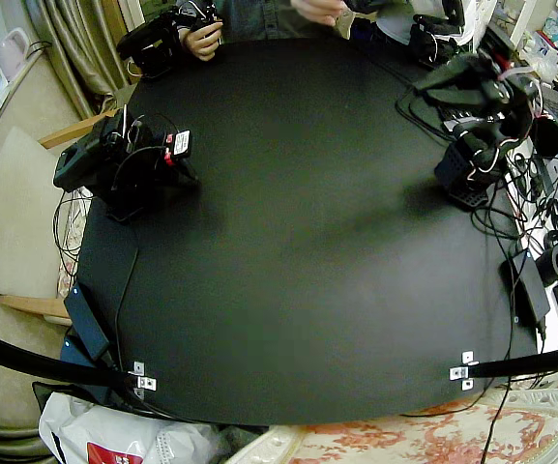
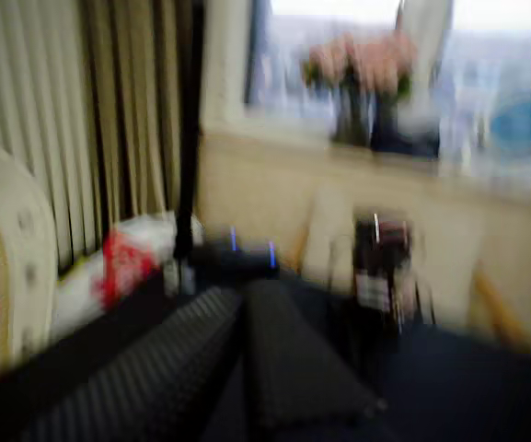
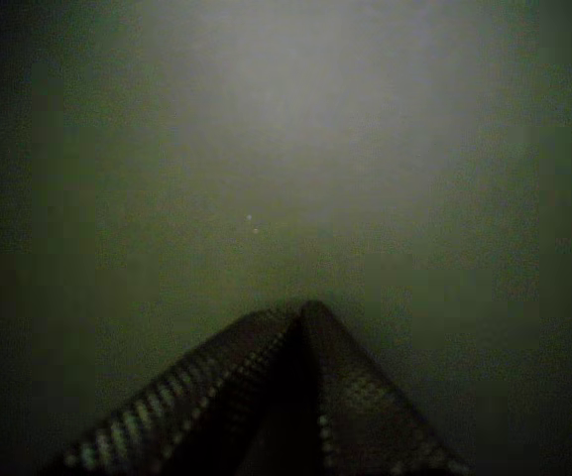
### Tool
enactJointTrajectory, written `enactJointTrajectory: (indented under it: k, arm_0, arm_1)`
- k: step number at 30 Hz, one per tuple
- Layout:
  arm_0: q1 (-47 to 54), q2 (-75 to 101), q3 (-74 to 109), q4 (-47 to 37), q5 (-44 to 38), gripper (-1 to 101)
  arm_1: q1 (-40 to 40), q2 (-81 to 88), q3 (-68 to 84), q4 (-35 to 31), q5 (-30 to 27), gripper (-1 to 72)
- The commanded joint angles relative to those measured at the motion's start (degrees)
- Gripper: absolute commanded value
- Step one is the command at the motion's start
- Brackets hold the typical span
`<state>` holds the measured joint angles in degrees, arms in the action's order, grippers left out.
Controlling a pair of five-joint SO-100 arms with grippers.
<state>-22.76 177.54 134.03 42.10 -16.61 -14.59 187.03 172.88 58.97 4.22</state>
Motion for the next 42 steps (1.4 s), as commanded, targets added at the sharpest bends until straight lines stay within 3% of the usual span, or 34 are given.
enactJointTrajectory:
  k: [1,2,4,6,7,10,12,13,14,17,20,23,29,31,42]
  arm_0:
    - [-1.93,5.54,3.43,-20.13,1.67,0]
    - [0.26,-5.27,-10.37,0.53,6.59,0]
    - [5.10,-18.72,-25.22,18.28,9.23,0]
    - [2.90,-4.13,-9.49,-6.86,2.72,0]
    - [0.97,1.85,-4.48,-13.89,2.55,0]
    - [-1.58,4.92,-2.02,-23.99,4.04,0]
    - [-0.53,2.11,-7.12,-13.80,6.24,0]
    - [-0.70,-4.48,-15.21,1.23,5.45,0]
    - [0.70,-8.88,-19.25,6.86,6.06,0]
    - [6.68,-2.02,-10.72,-4.39,7.65,0]
    - [17.58,1.32,-6.86,2.64,13.10,0]
    - [23.29,2.46,-2.20,8.96,11.78,0]
    - [22.76,8.09,16.96,20.65,14.15,0]
    - [21.18,8.09,27.25,20.83,18.46,0]
    - [17.49,8.09,43.77,16.70,18.98,0]
  arm_1:
    - [-0.44,0.53,-0.70,0.09,0.09,-0.3]
    - [-0.35,0.53,-0.70,0.09,0.09,-0.3]
    - [-0.35,0.53,-0.70,0.09,0.09,-0.3]
    - [-0.35,0.53,-0.70,0.09,0.18,-0.3]
    - [-0.35,0.53,-0.70,0.09,0.18,-0.3]
    - [0.26,0.53,-0.70,0.09,0.35,-0.3]
    - [0.35,0.53,-0.70,0.09,0.35,-0.3]
    - [0.35,0.53,-0.70,0.09,0.35,-0.3]
    - [0.35,0.53,-0.70,0.09,0.35,-0.3]
    - [0.35,0.53,-0.70,0.09,0.35,-0.3]
    - [0.35,0.53,-0.70,0.09,0.44,-0.3]
    - [0.35,0.53,-0.70,0.09,0.53,-0.3]
    - [1.14,0.53,-0.70,0.09,1.93,-0.3]
    - [1.67,0.53,-0.70,0.09,4.13,-0.3]
    - [7.03,0.53,-0.70,0.70,11.43,1.4]
